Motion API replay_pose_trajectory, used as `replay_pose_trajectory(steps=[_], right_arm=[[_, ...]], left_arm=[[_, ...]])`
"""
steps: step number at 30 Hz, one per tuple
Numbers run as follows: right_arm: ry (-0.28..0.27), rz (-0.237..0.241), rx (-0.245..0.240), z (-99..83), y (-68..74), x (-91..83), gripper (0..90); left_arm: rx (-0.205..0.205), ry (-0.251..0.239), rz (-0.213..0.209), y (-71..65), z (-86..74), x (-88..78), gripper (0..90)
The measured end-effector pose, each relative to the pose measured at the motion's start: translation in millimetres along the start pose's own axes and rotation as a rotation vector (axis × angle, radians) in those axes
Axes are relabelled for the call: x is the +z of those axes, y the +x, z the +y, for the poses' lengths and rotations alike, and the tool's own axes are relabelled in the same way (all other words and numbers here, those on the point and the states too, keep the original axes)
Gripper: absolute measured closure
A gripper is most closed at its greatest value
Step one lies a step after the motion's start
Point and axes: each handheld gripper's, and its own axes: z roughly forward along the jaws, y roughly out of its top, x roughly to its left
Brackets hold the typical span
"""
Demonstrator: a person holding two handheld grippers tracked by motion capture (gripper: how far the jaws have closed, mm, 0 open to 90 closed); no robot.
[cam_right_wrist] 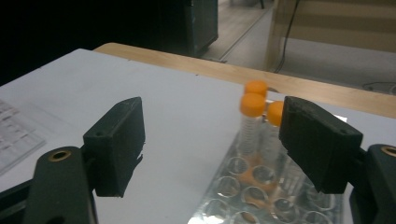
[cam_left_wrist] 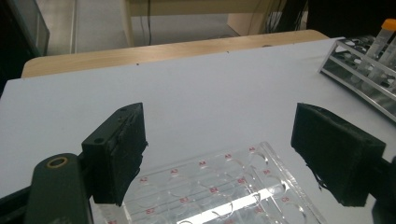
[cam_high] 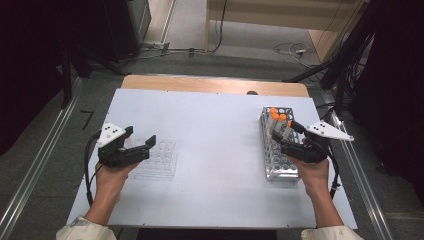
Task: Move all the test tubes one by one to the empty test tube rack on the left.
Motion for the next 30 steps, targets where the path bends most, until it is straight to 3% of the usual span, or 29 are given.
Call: replay_pose_trajectory(steps=[3,7,11,16,21,30], right_arm=[[-0.009,-0.051,-0.008,-3.2,-11.7,-1.0,22.5],[-0.010,-0.069,-0.008,-9.0,-28.3,0.7,27.1],[-0.007,-0.046,-0.007,-16.7,-49.4,4.9,29.6],[0.049,-0.002,0.012,-28.1,-69.2,17.4,31.7],[0.095,0.017,-0.014,-34.2,-70.1,30.9,36.7],[0.095,0.031,-0.023,-38.8,-76.3,39.5,52.3]], left_arm=[[0.009,0.005,-0.016,-7.2,-1.3,2.5,18.9],[0.023,0.013,-0.035,-15.9,-2.6,4.7,18.9],[0.036,0.018,-0.047,-21.9,-3.3,5.9,18.9],[0.040,0.016,-0.057,-26.1,-2.7,6.1,18.9],[0.040,0.017,-0.063,-27.6,-2.8,6.3,19.0],[0.040,0.017,-0.074,-30.0,-3.7,7.2,19.0]])
